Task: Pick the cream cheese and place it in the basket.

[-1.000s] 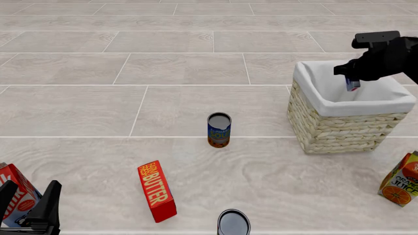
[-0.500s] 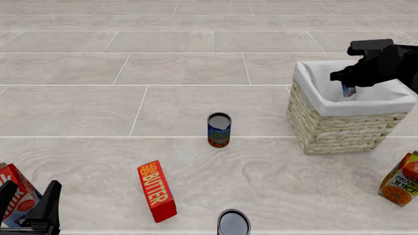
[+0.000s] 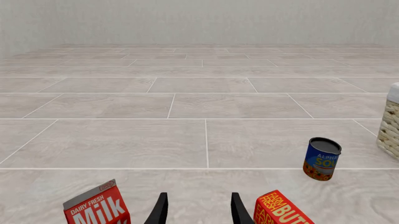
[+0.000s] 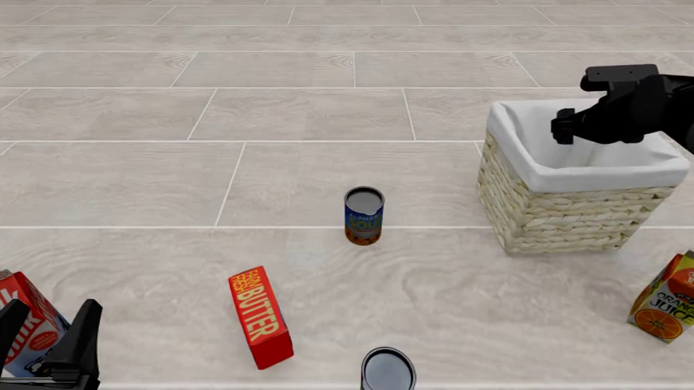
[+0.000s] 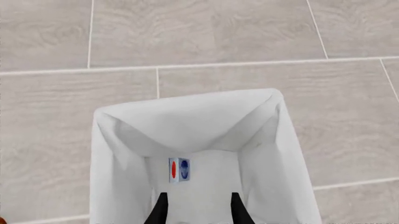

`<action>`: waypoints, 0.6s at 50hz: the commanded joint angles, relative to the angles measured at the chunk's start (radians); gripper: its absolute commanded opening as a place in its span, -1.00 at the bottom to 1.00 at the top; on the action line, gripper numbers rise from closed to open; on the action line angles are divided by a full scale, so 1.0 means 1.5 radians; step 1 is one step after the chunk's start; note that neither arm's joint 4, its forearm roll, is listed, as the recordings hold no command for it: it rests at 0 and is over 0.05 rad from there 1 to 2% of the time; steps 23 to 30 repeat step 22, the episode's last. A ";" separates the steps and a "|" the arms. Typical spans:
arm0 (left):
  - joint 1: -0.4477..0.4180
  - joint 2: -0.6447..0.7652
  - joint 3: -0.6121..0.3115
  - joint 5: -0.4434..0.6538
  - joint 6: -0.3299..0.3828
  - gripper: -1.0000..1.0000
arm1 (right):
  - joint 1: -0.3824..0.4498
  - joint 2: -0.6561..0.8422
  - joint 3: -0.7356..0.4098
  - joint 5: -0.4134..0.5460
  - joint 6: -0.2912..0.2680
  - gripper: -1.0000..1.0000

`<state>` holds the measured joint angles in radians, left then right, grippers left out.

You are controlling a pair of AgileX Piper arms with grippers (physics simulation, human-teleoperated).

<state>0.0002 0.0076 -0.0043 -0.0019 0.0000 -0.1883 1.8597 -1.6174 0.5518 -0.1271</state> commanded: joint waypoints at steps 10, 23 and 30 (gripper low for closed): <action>0.000 0.000 0.000 0.000 0.000 1.00 | 0.011 -0.073 0.049 -0.012 0.005 1.00; 0.000 0.000 0.000 0.000 0.000 1.00 | 0.044 -0.222 0.188 -0.088 0.040 1.00; 0.000 0.000 0.000 0.000 0.000 1.00 | 0.044 -0.222 0.188 -0.088 0.040 1.00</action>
